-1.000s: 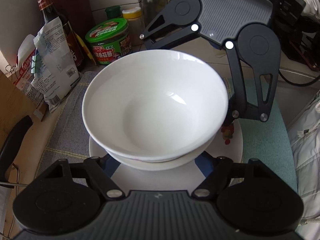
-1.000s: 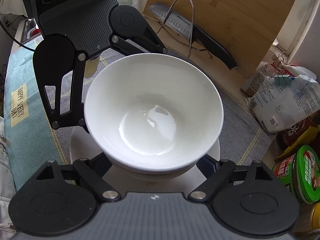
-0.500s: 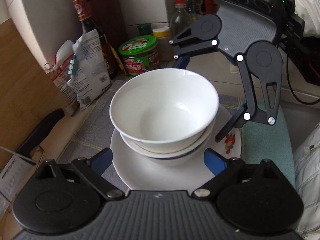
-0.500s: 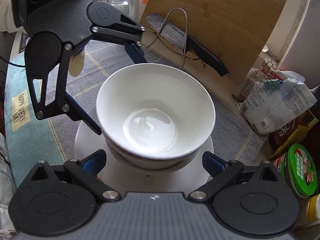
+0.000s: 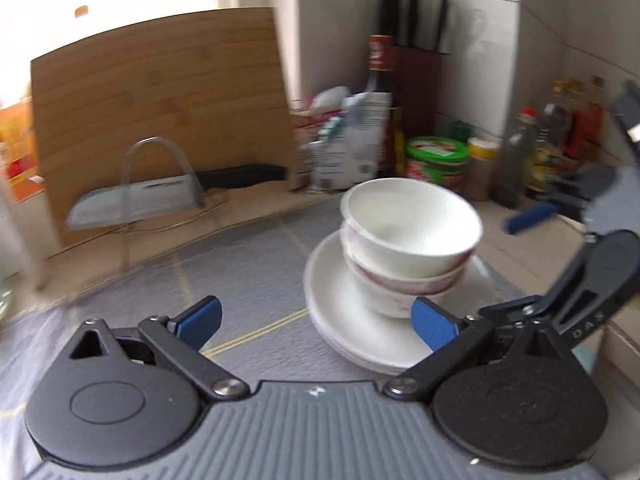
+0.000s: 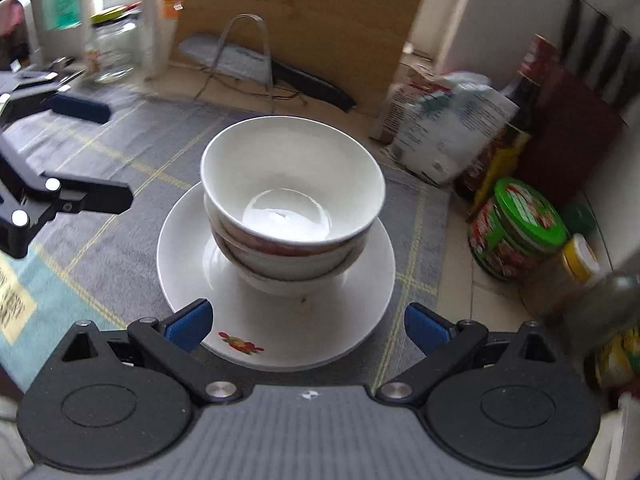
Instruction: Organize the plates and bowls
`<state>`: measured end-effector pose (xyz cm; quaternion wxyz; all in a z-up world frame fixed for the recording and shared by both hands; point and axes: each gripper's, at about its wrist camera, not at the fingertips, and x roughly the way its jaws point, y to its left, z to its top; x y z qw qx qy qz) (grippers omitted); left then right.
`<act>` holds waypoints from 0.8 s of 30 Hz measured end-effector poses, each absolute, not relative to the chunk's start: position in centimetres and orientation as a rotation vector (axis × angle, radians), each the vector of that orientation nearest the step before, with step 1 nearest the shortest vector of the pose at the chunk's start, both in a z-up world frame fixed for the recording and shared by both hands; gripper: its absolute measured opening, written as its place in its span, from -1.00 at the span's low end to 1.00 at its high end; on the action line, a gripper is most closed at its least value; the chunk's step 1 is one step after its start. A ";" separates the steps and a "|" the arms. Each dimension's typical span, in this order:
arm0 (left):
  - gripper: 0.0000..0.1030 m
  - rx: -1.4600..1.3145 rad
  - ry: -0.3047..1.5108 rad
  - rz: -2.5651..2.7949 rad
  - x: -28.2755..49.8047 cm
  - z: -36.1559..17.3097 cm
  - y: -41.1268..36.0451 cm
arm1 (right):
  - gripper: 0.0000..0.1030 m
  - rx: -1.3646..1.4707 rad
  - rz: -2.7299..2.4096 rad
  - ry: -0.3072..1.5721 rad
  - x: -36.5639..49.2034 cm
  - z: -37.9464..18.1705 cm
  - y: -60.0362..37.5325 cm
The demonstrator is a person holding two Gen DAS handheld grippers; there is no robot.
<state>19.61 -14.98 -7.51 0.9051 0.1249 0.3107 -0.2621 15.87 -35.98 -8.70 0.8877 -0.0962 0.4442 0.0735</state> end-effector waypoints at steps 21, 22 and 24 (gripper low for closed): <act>0.99 0.246 0.748 -0.437 13.3 -2.6 -11.5 | 1.00 0.098 -0.449 0.889 6.2 -3.2 -29.4; 0.99 0.247 0.748 -0.429 13.2 -2.4 -11.6 | 1.00 0.104 -0.445 0.887 6.1 -3.0 -29.5; 0.99 0.258 0.746 -0.413 12.9 -2.2 -11.8 | 1.00 0.114 -0.445 0.878 5.9 -2.8 -29.4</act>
